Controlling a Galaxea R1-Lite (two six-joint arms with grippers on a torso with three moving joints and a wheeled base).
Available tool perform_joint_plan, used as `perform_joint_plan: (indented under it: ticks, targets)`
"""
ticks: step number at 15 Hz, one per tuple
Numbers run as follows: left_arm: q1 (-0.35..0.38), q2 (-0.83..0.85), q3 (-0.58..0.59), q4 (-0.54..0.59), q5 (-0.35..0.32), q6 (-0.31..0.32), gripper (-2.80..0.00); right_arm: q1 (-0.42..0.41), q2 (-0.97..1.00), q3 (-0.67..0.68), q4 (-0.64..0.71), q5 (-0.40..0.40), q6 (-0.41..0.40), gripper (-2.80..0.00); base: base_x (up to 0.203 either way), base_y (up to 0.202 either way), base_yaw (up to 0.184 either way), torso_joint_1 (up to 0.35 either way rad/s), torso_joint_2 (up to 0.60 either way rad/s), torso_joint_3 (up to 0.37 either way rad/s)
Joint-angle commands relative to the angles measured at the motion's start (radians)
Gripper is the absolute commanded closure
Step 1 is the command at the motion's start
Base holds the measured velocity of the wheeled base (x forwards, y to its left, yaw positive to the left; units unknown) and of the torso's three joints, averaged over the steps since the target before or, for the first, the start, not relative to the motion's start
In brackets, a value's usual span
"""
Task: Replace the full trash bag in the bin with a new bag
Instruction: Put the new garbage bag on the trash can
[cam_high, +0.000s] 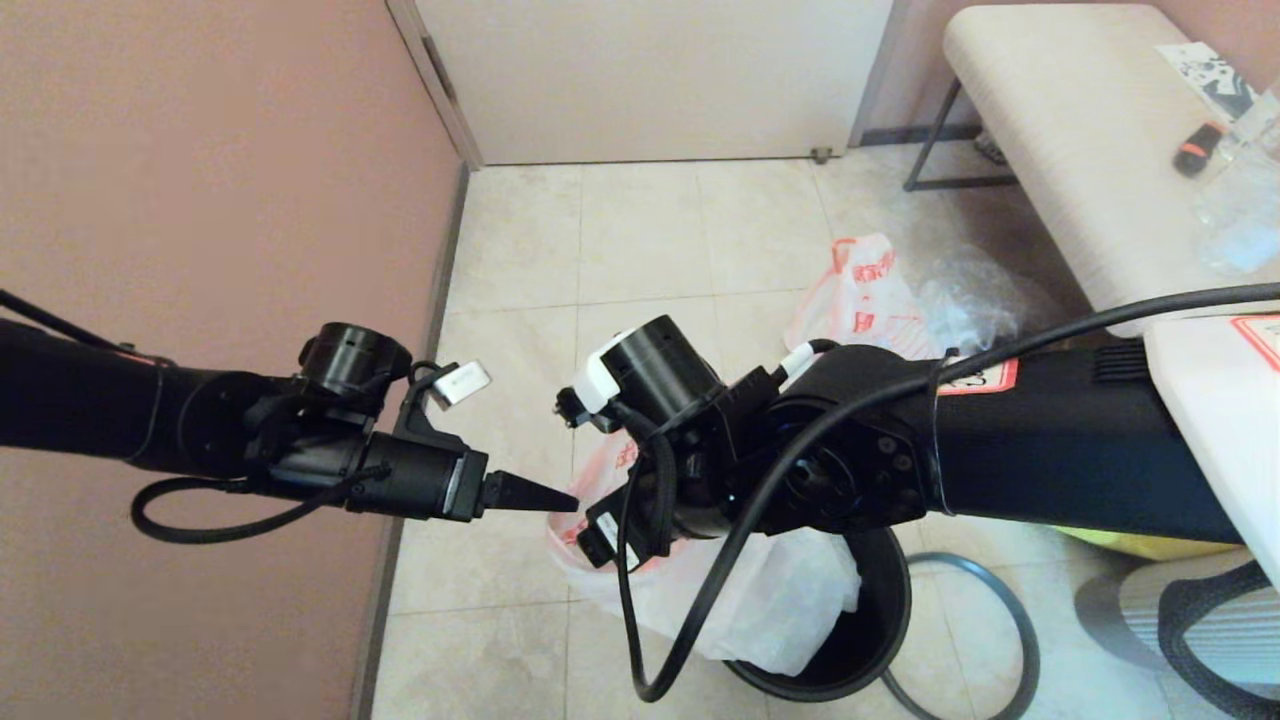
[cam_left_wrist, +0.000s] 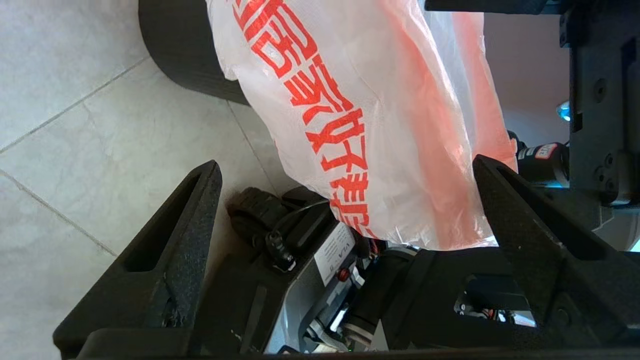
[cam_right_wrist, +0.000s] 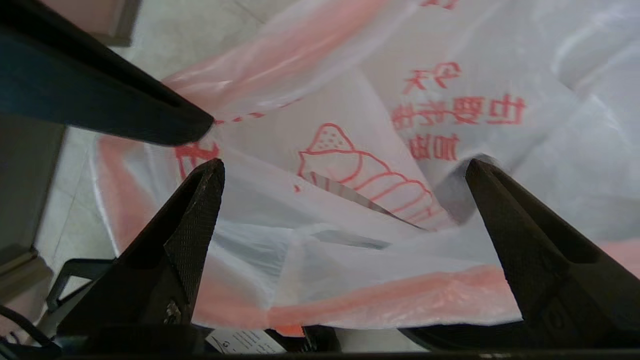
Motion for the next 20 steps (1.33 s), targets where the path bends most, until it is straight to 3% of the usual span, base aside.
perform_joint_plan:
  ticks: [1,8,12,16,19,20]
  targets:
    - [-0.009,0.008,-0.007,0.002,0.001,0.002,-2.8,0.001,-0.022,0.025,0.014,-0.01,0.008,-2.8,0.0,0.0,0.0,0.0,0.0,0.0]
    - [-0.013,0.021,0.04,0.003,0.173,0.01,-2.8,-0.054,-0.138,0.096,0.013,-0.013,0.05,-2.8,0.0,0.0,0.0,0.0,0.0,0.0]
    - [-0.061,-0.027,0.046,0.012,0.215,-0.011,-2.8,-0.112,-0.222,0.245,-0.004,-0.063,0.095,-2.8,0.0,0.0,0.0,0.0,0.0,0.0]
    - [-0.177,0.059,-0.015,0.004,0.399,-0.164,-2.8,-0.218,-0.255,0.302,-0.007,-0.145,0.254,-2.8,0.0,0.0,0.0,0.0,0.0,0.0]
    - [-0.204,0.083,-0.055,0.005,0.511,-0.244,-2.8,-0.273,-0.275,0.303,-0.003,-0.148,0.319,-2.8,0.0,0.0,0.0,0.0,0.0,0.0]
    - [-0.204,0.082,-0.054,0.004,0.521,-0.249,-2.8,-0.274,-0.275,0.303,0.003,-0.148,0.331,-2.8,0.0,0.0,0.0,0.0,0.0,0.0]
